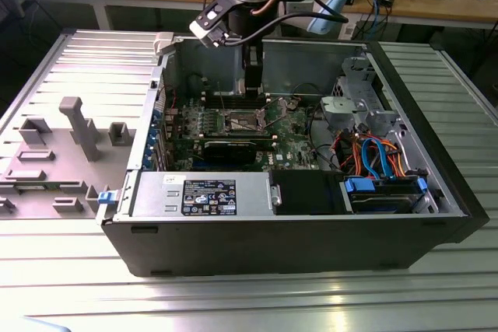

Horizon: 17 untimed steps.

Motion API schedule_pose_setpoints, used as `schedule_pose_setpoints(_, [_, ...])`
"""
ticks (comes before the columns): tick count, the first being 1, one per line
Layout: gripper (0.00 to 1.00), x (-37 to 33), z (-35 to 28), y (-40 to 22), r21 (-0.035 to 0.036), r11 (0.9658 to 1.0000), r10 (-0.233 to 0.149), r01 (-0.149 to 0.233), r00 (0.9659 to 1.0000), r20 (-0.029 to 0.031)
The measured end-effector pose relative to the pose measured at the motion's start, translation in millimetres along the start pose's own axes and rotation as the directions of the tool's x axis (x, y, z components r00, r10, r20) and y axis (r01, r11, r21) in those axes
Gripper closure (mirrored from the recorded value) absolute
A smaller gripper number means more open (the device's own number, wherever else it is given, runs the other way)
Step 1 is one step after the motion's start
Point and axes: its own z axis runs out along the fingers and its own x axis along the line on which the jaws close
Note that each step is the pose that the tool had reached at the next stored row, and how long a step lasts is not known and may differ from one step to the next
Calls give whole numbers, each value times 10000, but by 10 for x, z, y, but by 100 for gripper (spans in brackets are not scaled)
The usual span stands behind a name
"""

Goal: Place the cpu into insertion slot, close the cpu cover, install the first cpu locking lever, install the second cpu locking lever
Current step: 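Place the cpu into insertion slot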

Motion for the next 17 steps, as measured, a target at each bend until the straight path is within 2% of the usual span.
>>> schedule_pose_setpoints(3, [45, 13, 39, -2, -1, 10000, -72, 72, 10000, 25])
schedule_pose_setpoints(6, [45, 25, 104, -5, 0, 9999, -115, 115, 9999, 27])
schedule_pose_setpoints(10, [45, 33, 158, -8, 0, 9998, -174, 174, 9998, 24])
schedule_pose_setpoints(17, [45, 33, 167, -10, 0, 9998, -176, 176, 9998, 24])
